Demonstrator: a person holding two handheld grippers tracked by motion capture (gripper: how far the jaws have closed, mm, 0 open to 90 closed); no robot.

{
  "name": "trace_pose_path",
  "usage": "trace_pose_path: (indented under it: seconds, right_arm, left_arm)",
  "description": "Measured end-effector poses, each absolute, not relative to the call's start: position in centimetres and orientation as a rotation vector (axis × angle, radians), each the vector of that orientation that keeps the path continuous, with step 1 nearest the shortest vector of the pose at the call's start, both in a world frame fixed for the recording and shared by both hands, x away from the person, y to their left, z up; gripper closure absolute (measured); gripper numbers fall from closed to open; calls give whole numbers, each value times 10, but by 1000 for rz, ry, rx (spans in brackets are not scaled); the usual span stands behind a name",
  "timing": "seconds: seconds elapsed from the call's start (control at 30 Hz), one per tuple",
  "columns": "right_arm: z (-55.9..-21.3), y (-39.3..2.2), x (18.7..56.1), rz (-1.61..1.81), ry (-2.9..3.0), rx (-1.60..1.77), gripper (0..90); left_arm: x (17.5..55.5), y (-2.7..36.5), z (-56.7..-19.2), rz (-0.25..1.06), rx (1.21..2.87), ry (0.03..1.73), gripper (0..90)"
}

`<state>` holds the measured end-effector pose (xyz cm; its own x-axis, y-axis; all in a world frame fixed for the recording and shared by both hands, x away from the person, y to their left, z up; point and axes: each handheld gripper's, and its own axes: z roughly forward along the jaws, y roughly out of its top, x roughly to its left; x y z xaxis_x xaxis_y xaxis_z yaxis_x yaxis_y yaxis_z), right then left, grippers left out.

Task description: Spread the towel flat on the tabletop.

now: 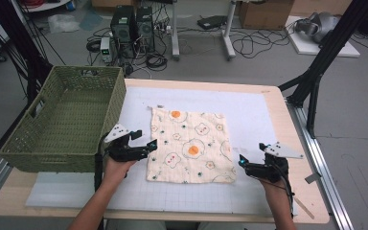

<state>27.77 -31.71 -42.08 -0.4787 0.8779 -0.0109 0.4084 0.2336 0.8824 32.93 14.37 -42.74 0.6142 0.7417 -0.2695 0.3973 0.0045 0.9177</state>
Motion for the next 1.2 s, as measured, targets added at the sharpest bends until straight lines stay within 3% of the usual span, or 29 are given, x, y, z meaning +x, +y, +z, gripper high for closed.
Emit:
trace_pose_path:
  seconds: [0.23, 0.47, 0.7, 1.2]
  right_arm:
    - [-422, -317, 278, 1193, 2012, 1170, 111]
    - [-425, -317, 282, 1197, 2032, 1166, 111]
    - [-426, -320, 284, 1200, 2033, 1177, 111]
    - [-429, -321, 289, 1196, 2039, 1214, 111]
  left_arm:
    - [346, 134, -423, 288, 1587, 1004, 196]
    - [378, 124, -415, 349, 1650, 1037, 211]
    - [416, 122, -414, 359, 1713, 1096, 303]
    - [475, 106, -435, 542, 1883, 1218, 402]
